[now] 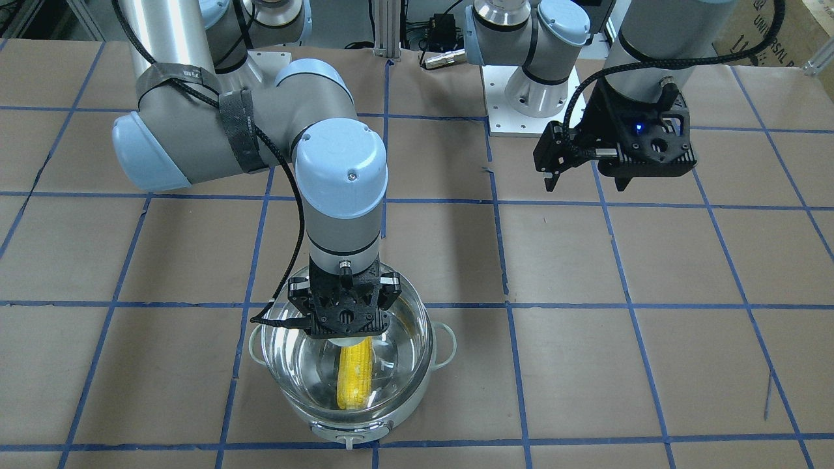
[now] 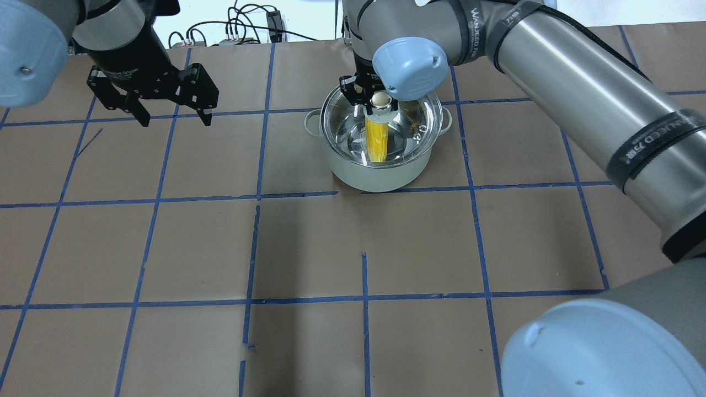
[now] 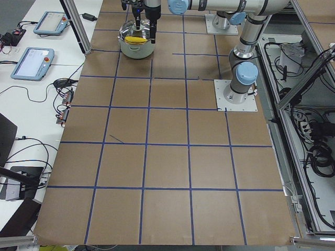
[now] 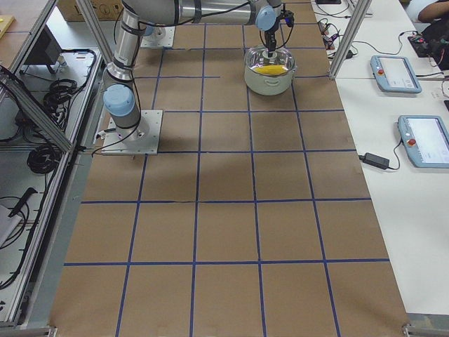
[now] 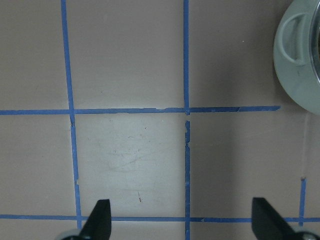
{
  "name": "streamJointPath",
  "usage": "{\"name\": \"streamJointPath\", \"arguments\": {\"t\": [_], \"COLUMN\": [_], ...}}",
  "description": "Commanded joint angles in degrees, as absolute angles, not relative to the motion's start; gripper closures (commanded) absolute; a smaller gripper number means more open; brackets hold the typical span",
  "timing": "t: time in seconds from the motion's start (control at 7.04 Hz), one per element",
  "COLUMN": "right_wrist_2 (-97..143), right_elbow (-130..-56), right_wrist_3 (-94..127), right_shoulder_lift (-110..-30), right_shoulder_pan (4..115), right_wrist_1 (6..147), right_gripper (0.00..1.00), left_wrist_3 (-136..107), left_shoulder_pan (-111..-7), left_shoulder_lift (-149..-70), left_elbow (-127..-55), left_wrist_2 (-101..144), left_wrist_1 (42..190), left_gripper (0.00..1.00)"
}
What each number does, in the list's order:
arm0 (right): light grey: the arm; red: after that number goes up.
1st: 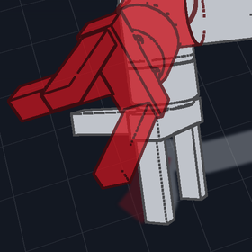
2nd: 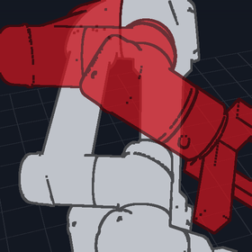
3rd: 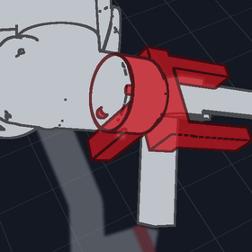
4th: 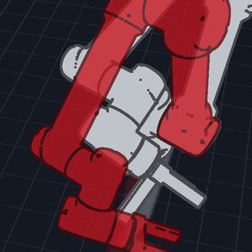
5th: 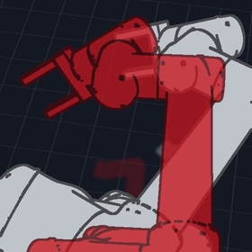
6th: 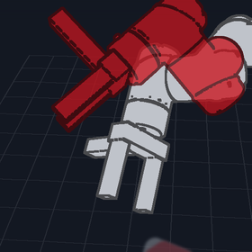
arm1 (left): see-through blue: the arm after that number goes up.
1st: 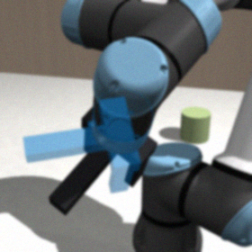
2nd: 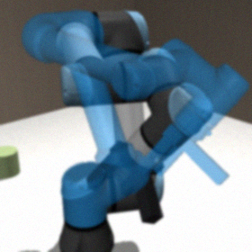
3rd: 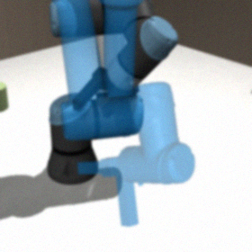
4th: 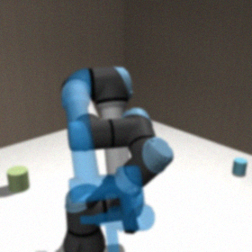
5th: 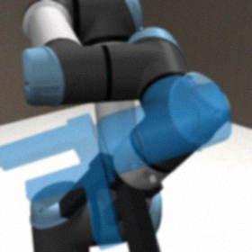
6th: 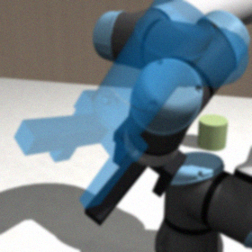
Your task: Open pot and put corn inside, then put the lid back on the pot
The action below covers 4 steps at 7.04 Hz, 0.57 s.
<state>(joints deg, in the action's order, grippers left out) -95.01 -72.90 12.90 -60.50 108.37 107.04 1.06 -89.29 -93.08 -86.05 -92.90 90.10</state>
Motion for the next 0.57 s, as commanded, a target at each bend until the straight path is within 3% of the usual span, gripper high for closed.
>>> {"name": "streamJointPath", "arguments": {"t": [0.0, 0.43], "right_wrist_2": [-94.9, -94.7], "right_elbow": [-72.8, -72.7], "right_wrist_3": [13.5, 14.4], "right_shoulder_lift": [-60.4, -59.8], "right_shoulder_pan": [108.8, 108.9], "right_wrist_1": [107.1, 107.2], "right_gripper": [0.96, 0.96], "left_wrist_3": [1.1, 1.1], "left_shoulder_pan": [-89.3, -89.4], "left_shoulder_lift": [-93.1, -93.1], "left_elbow": [-86.0, -86.0], "left_wrist_2": [-92.9, -92.9], "left_wrist_1": [90.1, 90.1], "left_gripper": [0.00, 0.00]}}
